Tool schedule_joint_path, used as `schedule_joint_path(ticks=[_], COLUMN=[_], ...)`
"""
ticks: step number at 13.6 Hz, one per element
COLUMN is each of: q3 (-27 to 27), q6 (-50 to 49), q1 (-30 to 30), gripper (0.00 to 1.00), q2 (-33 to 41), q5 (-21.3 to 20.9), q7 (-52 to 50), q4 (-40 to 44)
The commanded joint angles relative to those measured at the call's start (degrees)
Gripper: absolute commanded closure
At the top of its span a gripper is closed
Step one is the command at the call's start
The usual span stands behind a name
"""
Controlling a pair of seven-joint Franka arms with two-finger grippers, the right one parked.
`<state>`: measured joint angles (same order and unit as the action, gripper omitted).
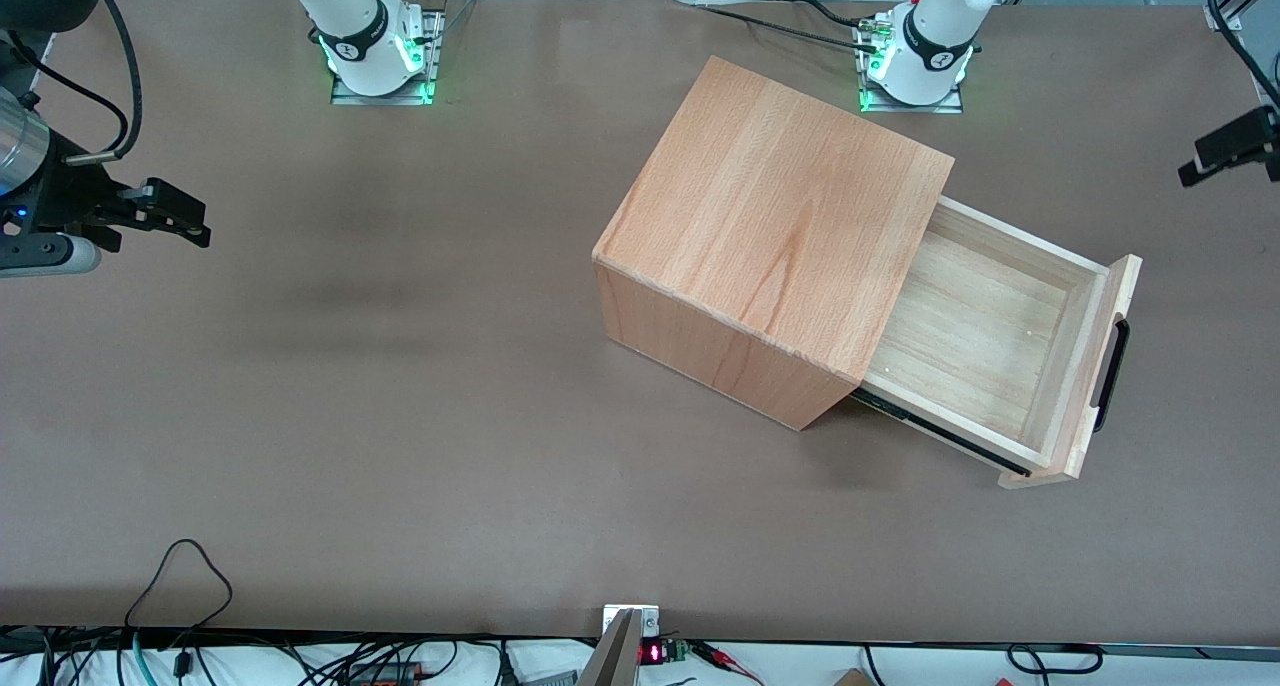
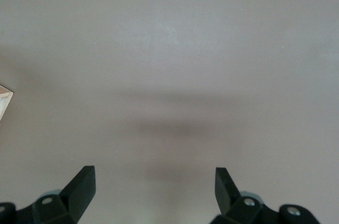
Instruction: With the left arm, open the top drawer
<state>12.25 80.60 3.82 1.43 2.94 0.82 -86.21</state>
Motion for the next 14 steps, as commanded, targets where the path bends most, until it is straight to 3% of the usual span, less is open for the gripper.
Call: schedule_joint_path(ticks=[1, 14], q3=[-0.6, -0.7], q6=[-1.3, 1.5], q1=[0.2, -0.1], gripper=[0.0, 0.0], q2=[1.6, 1.9], q5=[-1.6, -1.5], q7=[-2.4, -2.2], q4=[-0.1, -0.5])
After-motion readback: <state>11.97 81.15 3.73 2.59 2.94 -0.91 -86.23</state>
